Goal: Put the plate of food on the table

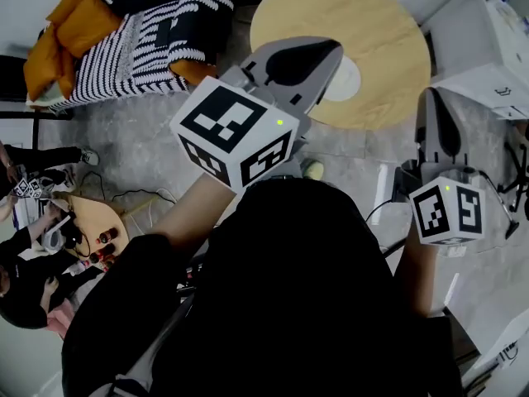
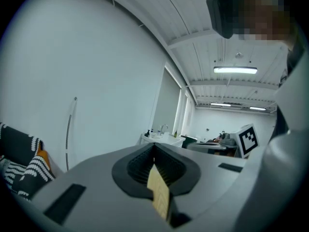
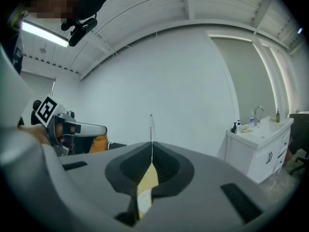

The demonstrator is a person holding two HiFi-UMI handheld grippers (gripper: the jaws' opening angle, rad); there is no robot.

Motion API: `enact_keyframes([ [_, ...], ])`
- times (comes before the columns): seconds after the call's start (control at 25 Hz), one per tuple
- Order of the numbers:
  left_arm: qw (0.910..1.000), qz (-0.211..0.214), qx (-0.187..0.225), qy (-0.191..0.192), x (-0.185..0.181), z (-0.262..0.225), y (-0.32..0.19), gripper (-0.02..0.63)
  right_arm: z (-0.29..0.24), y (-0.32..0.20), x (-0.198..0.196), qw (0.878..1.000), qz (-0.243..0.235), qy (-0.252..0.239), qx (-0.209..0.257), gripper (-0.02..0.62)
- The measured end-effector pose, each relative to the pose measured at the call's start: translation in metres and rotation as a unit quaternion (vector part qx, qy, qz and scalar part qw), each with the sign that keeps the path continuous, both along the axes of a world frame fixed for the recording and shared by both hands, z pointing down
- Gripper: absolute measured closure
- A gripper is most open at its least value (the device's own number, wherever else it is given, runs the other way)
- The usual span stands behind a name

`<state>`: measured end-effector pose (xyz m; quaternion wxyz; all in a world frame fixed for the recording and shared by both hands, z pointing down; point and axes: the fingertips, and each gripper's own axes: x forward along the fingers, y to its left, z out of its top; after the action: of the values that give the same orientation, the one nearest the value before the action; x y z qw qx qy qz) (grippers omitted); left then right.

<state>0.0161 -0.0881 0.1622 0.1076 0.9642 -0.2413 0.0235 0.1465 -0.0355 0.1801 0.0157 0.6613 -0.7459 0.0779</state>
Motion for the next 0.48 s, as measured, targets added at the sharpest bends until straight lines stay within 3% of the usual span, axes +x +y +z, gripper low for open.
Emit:
enact_keyframes([
  [0.48, 0.9995, -0.006, 0.030, -0.006, -0.006, -0.009, 0.024, 0.598, -0.009, 0.009, -0.010, 0.999, -0.031, 0.019, 0.028, 0.586],
])
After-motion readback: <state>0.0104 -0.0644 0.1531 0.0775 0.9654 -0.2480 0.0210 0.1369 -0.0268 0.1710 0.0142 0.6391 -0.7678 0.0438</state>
